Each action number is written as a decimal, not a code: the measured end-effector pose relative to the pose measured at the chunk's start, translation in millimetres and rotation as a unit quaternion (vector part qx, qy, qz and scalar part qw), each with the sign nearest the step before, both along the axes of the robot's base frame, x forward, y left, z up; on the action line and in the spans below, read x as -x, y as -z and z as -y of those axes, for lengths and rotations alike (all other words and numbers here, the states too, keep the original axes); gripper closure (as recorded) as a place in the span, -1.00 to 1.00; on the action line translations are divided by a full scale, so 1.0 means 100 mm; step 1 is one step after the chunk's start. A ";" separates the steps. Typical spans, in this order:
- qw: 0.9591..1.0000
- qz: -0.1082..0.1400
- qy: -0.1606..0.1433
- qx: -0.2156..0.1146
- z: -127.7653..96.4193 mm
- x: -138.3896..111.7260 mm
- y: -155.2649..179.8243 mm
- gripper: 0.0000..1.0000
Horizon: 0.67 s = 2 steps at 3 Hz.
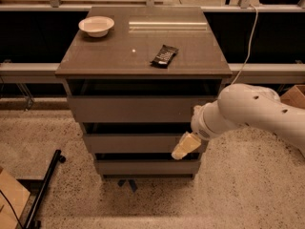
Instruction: Open middle drawer
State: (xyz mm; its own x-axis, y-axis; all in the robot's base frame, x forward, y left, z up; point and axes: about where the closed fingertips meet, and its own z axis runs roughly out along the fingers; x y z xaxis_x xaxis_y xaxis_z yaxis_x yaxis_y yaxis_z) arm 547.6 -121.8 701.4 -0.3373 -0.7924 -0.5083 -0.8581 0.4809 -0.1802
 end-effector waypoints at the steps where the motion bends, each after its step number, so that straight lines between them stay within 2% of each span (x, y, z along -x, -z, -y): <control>1: 0.999 -0.018 0.031 -0.017 -0.02 -0.01 0.07 -1.00; 2: 0.999 -0.019 0.024 -0.008 -0.08 0.00 0.28 -1.00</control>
Offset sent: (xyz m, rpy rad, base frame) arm 0.0029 0.0164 -0.0596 -0.0015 0.0292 -0.0375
